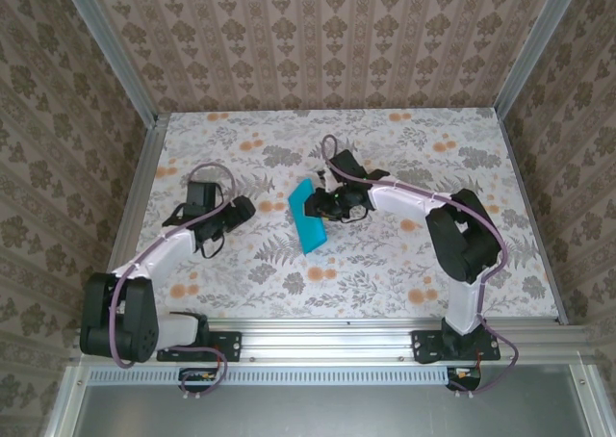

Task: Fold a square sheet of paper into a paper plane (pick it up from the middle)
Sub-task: Fold the square sheet of paper in half at the center of the table, then hold the square sheet of paper at the center of the table.

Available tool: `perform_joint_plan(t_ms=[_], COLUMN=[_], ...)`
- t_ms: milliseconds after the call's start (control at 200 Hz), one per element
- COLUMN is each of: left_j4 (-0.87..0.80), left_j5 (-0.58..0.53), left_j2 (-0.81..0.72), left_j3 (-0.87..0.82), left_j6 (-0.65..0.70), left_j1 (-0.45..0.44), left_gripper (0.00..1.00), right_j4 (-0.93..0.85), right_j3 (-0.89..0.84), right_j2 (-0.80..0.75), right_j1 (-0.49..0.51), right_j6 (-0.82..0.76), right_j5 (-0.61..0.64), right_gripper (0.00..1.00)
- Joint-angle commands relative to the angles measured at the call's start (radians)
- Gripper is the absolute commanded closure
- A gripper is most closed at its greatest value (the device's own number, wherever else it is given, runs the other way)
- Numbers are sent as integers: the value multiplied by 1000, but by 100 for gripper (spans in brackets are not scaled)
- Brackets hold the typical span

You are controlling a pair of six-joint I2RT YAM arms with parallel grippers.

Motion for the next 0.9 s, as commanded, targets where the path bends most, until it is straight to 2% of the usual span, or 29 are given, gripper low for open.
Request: perform_joint_plan(t_ms=[0, 220, 390, 445, 575, 775, 895], left_j4=[100, 210, 299, 310, 319, 301, 264], left_j5=[83, 127, 171, 172, 173, 147, 114], left_j2=[43, 164, 284, 314, 380, 481, 517], left_j3=[-12, 23, 82, 108, 173, 257, 286], left_j6=[-31, -78, -116, -118, -117, -118, -114], left_j1=[-45, -170, -229, -274, -311, -340, -346], left_gripper=[18, 35, 52, 57, 66, 87, 93], right_j4=[96, 156, 118, 108, 99, 94, 89], right_j3=[-33, -80, -85, -85, -86, -88, -87], right_j2=[30, 67, 83, 86, 94, 98, 100], right_j1=[-19, -51, -60, -62, -62, -64, -63], right_j6=[41, 55, 38, 32, 30, 32, 33], right_j5=[-32, -6, 36, 43, 45, 46, 42], right_gripper=[66, 66, 65, 65, 65, 65, 65])
